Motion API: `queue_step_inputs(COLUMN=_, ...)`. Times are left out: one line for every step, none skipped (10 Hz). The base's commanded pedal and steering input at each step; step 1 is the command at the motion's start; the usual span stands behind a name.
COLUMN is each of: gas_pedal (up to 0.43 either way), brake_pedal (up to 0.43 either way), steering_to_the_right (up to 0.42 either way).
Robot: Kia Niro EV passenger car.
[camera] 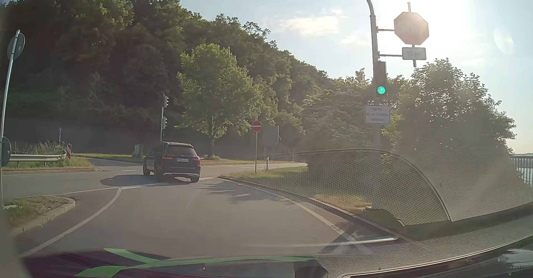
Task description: Follow the waypoints while adhering to traffic rules and regulations
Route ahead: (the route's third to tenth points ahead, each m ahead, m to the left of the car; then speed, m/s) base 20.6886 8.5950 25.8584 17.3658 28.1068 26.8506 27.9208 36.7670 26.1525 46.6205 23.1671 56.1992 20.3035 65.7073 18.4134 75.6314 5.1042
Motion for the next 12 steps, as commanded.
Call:
queue_step_inputs(gas_pedal=0.339, brake_pedal=0.000, steering_to_the_right=-0.140)
queue_step_inputs(gas_pedal=0.339, brake_pedal=0.000, steering_to_the_right=-0.143)
queue_step_inputs(gas_pedal=0.339, brake_pedal=0.000, steering_to_the_right=-0.146)
queue_step_inputs(gas_pedal=0.339, brake_pedal=0.000, steering_to_the_right=-0.148)
queue_step_inputs(gas_pedal=0.287, brake_pedal=0.000, steering_to_the_right=-0.148)
queue_step_inputs(gas_pedal=0.280, brake_pedal=0.000, steering_to_the_right=-0.148)
queue_step_inputs(gas_pedal=0.280, brake_pedal=0.000, steering_to_the_right=-0.148)
queue_step_inputs(gas_pedal=0.280, brake_pedal=0.000, steering_to_the_right=-0.148)
queue_step_inputs(gas_pedal=0.280, brake_pedal=0.000, steering_to_the_right=-0.148)
queue_step_inputs(gas_pedal=0.280, brake_pedal=0.000, steering_to_the_right=-0.148)
queue_step_inputs(gas_pedal=0.260, brake_pedal=0.000, steering_to_the_right=-0.151)
queue_step_inputs(gas_pedal=0.240, brake_pedal=0.000, steering_to_the_right=-0.154)
